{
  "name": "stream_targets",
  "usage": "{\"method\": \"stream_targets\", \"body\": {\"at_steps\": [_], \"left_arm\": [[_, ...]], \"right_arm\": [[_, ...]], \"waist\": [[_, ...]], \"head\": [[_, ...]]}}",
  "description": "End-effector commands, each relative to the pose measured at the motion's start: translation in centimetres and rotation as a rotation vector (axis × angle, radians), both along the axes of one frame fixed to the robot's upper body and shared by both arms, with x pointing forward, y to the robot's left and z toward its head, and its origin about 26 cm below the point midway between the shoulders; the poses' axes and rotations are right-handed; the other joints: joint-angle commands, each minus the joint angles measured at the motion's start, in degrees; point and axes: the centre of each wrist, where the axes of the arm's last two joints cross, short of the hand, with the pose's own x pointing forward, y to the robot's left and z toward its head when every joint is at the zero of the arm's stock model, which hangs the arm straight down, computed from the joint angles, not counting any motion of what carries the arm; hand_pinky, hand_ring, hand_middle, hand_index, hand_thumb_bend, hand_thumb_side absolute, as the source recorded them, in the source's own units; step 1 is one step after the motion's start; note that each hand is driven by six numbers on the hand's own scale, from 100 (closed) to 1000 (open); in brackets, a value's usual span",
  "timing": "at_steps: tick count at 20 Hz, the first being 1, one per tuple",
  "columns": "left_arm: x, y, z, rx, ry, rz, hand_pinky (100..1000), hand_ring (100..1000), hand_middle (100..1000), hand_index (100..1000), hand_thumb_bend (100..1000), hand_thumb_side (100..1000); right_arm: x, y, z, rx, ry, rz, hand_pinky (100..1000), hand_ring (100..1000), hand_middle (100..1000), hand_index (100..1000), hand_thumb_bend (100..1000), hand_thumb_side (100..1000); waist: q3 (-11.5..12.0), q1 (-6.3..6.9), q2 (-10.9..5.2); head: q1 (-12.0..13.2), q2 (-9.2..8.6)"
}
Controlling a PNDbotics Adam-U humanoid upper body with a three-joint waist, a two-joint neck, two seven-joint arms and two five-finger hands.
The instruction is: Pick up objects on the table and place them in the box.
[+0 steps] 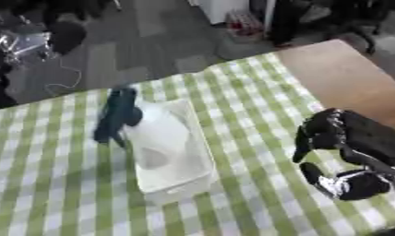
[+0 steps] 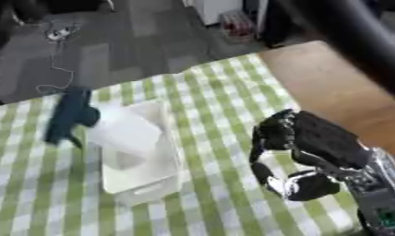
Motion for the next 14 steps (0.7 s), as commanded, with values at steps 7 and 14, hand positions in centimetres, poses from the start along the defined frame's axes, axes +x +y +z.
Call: {"method": "stream_targets", "body": {"at_steps": [7,14], "left_arm": [[-1.6,2.0,1.6,-0.071,-0.122,0.034,500,591,723,819,157,1000],[-4.6,4.8,0.1,-0.172,-0.153,0.072,358,514,667,760,148,1000]], "right_arm": [[-0.3,-0.5,0.4,-0.026,-0.003,-0.010,377,440,459,549,100,834],[-1.2,-1.2,-1.3,-0.011,0.037,-0.113,373,441,458,547,100,836]], "waist": [[1.7,-0.42,-0.34],[5.5,-1.71,-0.43]], "head": [[-0.4,-0.71],[-5.5,-4.13]]}}
